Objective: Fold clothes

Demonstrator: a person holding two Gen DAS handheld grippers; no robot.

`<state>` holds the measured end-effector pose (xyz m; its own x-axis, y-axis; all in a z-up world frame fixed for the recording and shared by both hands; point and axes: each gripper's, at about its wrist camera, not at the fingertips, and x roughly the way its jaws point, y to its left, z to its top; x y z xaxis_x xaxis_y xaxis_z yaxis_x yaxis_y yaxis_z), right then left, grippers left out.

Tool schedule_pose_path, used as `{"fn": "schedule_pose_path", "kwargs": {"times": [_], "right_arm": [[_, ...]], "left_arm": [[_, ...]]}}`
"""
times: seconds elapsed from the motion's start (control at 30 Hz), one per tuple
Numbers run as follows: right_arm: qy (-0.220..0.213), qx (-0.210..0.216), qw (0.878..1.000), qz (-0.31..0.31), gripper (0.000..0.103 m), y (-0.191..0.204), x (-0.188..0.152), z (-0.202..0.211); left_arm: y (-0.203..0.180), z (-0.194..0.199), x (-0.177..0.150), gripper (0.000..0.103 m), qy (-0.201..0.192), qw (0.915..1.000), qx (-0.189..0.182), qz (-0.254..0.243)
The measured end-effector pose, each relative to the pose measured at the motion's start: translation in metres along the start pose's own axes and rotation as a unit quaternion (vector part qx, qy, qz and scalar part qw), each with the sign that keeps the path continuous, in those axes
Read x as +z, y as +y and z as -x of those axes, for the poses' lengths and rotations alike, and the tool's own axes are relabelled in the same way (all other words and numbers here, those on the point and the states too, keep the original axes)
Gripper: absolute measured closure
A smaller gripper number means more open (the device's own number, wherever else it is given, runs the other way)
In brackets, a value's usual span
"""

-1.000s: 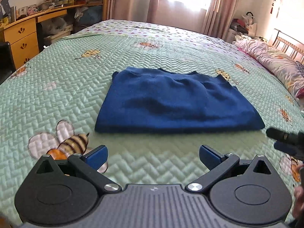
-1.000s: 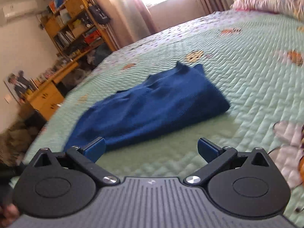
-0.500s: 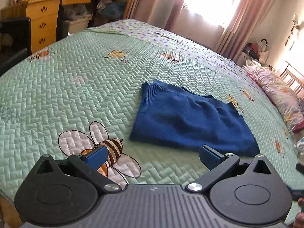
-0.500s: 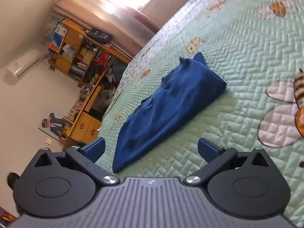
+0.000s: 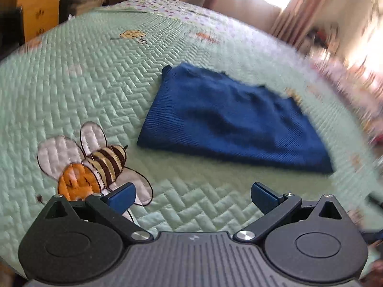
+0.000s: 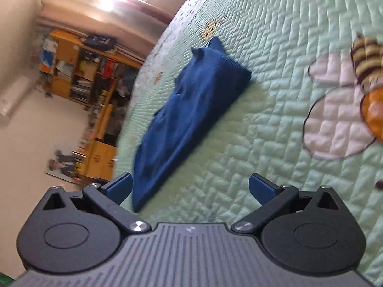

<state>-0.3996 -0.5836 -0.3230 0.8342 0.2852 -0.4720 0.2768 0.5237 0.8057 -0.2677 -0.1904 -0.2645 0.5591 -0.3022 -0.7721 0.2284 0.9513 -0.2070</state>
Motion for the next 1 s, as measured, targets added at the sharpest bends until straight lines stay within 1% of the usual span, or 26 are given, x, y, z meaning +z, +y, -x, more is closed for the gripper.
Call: {"fn": "schedule_pose_path", "kwargs": {"times": [0.07, 0.1, 0.17, 0.23, 0.33, 0.4, 0.5, 0.7, 0.87, 1.0], "right_arm": [[-0.009, -0.022, 0.999, 0.034, 0.0, 0.017, 0.004, -0.003], [-0.014, -0.037, 0.998, 0.053, 0.0, 0.029, 0.006, -0.005], [-0.022, -0.077, 0.992, 0.097, 0.0, 0.058, 0.007, -0.011], [-0.031, -0.097, 0.986, 0.13, 0.0, 0.087, 0.008, -0.016], [-0.031, -0.106, 0.98, 0.165, 0.0, 0.12, 0.009, -0.025], [-0.029, -0.113, 0.975, 0.189, 0.0, 0.138, 0.009, -0.029], [-0.024, -0.117, 0.969, 0.214, 0.0, 0.157, 0.006, -0.032], [-0.012, -0.119, 0.964, 0.237, 0.0, 0.175, -0.008, -0.035], [-0.006, -0.129, 0.955, 0.268, 0.0, 0.191, -0.018, -0.038], [-0.008, -0.13, 0.952, 0.278, 0.0, 0.199, -0.02, -0.036]], "left_arm": [[-0.028, -0.003, 0.006, 0.001, -0.002, 0.9979, 0.041, -0.051], [-0.039, -0.002, 0.009, 0.001, -0.008, 0.9961, 0.051, -0.071], [-0.062, 0.004, 0.017, 0.001, -0.021, 0.9937, 0.058, -0.094], [-0.08, 0.011, 0.024, 0.001, -0.03, 0.9923, 0.058, -0.106], [-0.092, 0.024, 0.032, 0.001, -0.033, 0.9926, 0.049, -0.106], [-0.091, 0.033, 0.032, 0.001, -0.037, 0.9931, 0.045, -0.101], [-0.084, 0.044, 0.029, 0.001, -0.041, 0.9935, 0.049, -0.094], [-0.068, 0.055, 0.027, 0.001, -0.038, 0.9953, 0.052, -0.073], [-0.073, 0.065, 0.028, 0.001, -0.046, 0.9944, 0.053, -0.079], [-0.079, 0.069, 0.028, 0.001, -0.05, 0.9935, 0.053, -0.087]]}}
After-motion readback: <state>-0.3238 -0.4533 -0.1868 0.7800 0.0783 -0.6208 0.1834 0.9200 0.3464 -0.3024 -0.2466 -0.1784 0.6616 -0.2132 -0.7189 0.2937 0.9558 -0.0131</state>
